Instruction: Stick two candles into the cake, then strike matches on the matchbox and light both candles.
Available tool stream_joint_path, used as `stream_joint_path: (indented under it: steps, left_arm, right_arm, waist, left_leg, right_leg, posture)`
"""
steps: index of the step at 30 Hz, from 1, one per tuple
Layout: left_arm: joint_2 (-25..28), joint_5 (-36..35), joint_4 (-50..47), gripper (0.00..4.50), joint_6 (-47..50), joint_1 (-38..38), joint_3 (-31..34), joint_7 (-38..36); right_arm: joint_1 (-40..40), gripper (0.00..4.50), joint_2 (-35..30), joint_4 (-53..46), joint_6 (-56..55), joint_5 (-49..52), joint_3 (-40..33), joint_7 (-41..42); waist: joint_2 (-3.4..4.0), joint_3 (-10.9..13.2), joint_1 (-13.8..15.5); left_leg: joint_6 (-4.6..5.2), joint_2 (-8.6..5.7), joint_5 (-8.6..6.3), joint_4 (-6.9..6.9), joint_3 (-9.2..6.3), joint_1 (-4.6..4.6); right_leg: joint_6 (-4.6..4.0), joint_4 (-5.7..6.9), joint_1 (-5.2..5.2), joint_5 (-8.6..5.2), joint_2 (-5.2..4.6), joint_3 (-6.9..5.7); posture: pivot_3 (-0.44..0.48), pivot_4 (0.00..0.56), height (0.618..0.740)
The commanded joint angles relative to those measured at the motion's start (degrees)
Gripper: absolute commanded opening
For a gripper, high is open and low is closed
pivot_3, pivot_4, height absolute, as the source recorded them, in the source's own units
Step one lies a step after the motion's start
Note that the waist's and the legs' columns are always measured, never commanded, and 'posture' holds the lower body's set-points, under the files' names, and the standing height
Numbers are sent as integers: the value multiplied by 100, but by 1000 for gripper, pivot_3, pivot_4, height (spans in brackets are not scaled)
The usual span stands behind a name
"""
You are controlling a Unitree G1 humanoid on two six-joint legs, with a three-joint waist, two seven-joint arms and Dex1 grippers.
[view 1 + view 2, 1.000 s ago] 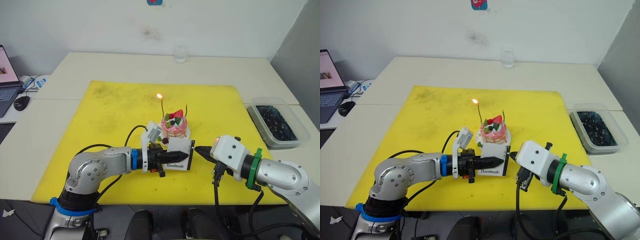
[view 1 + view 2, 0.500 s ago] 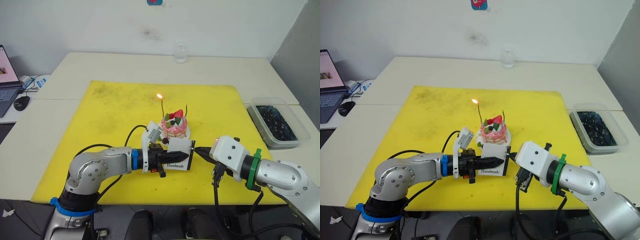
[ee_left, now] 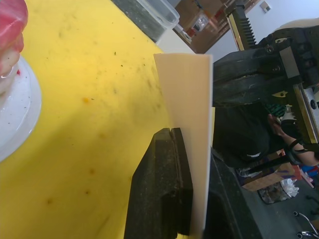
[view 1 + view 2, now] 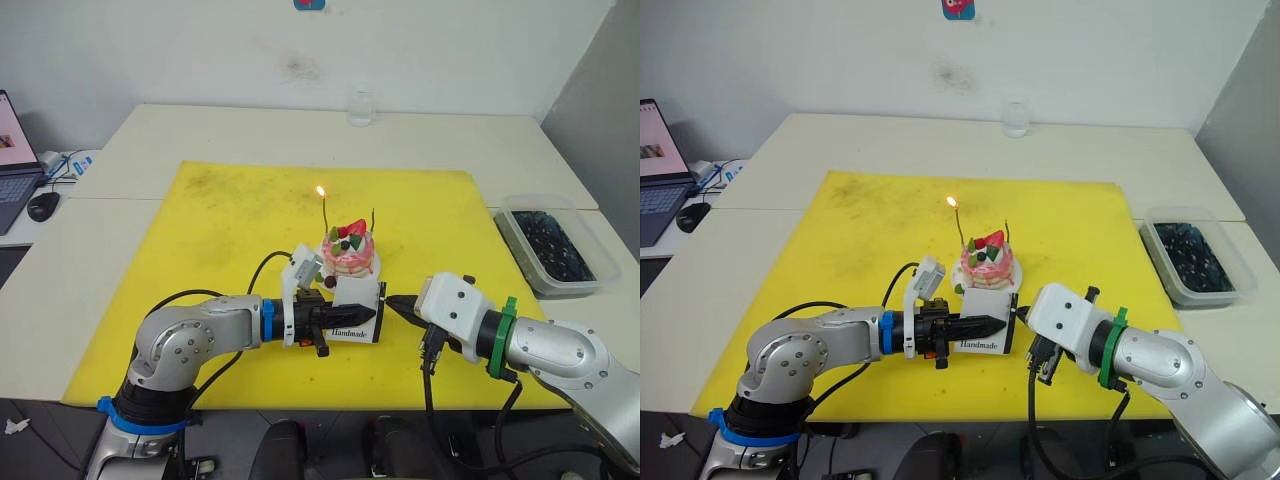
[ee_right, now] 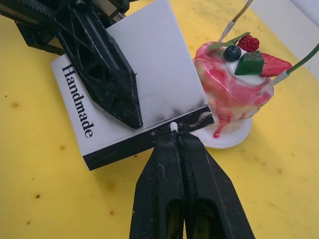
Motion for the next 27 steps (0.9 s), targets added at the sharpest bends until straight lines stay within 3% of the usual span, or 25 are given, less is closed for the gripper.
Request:
stream_joint_path:
  steps: [1,18,22,27]
  left_arm:
    - [-10,-60,-304,0,-83,-14,-134,-209]
    - [253,-274,-405,0,95,105,-307,-707]
    - [425,-422,-569,0,161,182,-164,-741]
    - [546,-219,-217,0,-35,180,99,-598]
  right_arm:
    - [-107,17,40,-51,-25,-87,37,-96]
    - [-257,17,216,13,15,-294,154,-320]
    - [-372,17,-16,379,52,-834,-406,-715]
    - [-271,17,40,145,161,-442,-1020,-433]
  waist:
    - [0,0,0]
    - [0,0,-3]
    - [0,0,-1]
    - [0,0,2]
  left_leg:
    - [0,0,0,0,0,0]
    - [0,0,0,-1,2,-1]
    - [0,1,0,0,2,0]
    - [0,1,0,-1,0,1]
  right_leg:
    - [0,0,0,0,0,0]
    - [0,-1,-1,0,-1,1]
    - [0,0,-2,0,-9,2]
    - [-3,0,-2,-1,-7,-1]
  posture:
    - [0,150,740]
    - [0,150,740]
    - [0,150,740]
    - [0,150,740]
